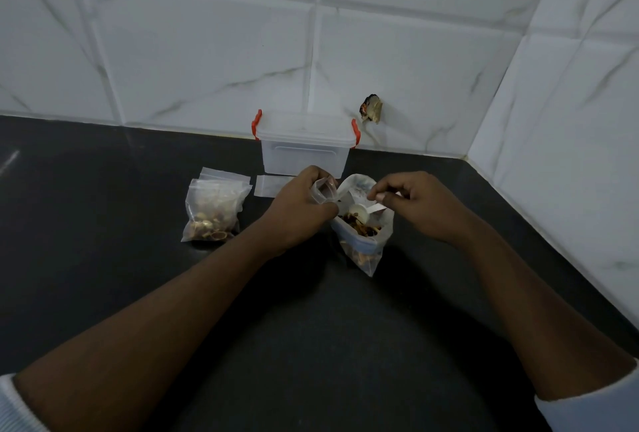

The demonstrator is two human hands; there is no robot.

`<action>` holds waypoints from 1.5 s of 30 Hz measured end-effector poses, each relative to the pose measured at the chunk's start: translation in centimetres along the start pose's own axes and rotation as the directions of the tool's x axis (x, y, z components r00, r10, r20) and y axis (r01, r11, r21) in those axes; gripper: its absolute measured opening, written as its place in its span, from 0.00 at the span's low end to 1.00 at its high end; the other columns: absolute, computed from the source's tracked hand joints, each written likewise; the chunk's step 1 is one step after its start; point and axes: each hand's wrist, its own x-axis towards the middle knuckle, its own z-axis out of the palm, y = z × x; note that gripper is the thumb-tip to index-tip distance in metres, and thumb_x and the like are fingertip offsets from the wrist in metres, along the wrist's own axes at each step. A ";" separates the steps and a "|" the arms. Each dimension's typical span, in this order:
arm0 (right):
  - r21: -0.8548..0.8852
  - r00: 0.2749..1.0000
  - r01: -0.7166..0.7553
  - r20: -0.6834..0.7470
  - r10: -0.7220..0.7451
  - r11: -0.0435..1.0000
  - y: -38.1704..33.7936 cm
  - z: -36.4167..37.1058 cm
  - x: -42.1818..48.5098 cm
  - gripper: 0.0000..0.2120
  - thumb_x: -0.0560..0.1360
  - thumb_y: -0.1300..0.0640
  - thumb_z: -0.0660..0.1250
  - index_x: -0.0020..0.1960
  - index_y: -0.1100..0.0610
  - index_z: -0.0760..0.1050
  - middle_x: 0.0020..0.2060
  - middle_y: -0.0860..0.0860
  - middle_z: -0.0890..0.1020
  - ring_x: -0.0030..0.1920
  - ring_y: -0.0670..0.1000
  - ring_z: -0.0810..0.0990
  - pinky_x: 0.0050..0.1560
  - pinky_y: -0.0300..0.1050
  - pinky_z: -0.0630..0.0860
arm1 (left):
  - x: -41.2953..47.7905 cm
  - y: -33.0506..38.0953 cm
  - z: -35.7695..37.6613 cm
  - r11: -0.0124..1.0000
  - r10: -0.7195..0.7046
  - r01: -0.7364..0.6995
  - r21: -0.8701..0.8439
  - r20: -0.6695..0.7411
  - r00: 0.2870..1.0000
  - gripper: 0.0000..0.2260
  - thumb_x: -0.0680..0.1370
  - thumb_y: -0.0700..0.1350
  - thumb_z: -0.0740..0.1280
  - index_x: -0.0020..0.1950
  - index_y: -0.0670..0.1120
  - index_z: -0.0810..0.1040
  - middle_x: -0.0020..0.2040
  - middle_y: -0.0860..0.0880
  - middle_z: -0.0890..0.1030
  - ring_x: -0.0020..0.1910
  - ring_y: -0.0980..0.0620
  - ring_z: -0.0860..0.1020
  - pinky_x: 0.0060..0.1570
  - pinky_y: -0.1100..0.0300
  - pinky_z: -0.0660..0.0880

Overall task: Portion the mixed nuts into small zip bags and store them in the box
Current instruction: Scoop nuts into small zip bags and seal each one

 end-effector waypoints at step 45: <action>-0.181 0.993 0.109 -0.016 -0.114 0.977 -0.3 1.7 0.1 0.10 0.80 0.56 0.68 0.56 0.45 0.84 0.46 0.44 0.83 0.47 0.41 0.75 0.44 0.40 0.71 | 0.4 -0.5 -0.1 0.999 -0.031 0.031 -0.008 -0.046 0.998 0.16 0.76 0.40 0.72 0.61 0.51 0.73 0.56 0.53 0.78 0.55 0.54 0.77 0.51 0.59 0.77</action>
